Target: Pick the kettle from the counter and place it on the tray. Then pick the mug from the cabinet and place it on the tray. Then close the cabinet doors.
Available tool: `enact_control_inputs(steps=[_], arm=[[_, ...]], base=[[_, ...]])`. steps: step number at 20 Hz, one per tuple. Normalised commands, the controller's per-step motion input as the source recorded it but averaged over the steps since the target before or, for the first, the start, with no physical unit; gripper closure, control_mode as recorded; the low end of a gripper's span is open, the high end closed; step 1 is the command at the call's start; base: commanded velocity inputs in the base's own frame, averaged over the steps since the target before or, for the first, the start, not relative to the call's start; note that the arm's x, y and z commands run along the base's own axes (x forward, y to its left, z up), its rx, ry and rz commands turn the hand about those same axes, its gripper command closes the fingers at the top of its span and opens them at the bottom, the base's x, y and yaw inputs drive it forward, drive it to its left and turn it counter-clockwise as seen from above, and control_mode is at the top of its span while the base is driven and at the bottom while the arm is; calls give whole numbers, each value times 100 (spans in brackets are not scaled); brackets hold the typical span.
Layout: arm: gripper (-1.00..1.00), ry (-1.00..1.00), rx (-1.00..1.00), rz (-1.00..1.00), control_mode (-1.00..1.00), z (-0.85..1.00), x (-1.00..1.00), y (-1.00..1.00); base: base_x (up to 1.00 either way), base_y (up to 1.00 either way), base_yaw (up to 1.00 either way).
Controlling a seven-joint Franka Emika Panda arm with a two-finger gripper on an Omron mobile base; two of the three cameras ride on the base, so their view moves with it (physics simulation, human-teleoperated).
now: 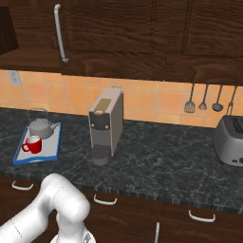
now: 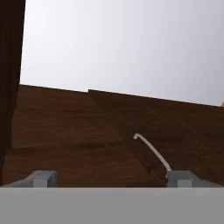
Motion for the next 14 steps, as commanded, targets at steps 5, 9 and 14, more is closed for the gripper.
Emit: enact_control_inputs(steps=[5, 9, 14], arm=[[-100, -3, -9, -15, -100, 0, 0, 61], [-100, 0, -7, -17, -100, 2, 0, 55], [-100, 0, -5, -19, -100, 14, -4, 46]], base=[[0, 0, 0], [0, 0, 0], [0, 0, 0]])
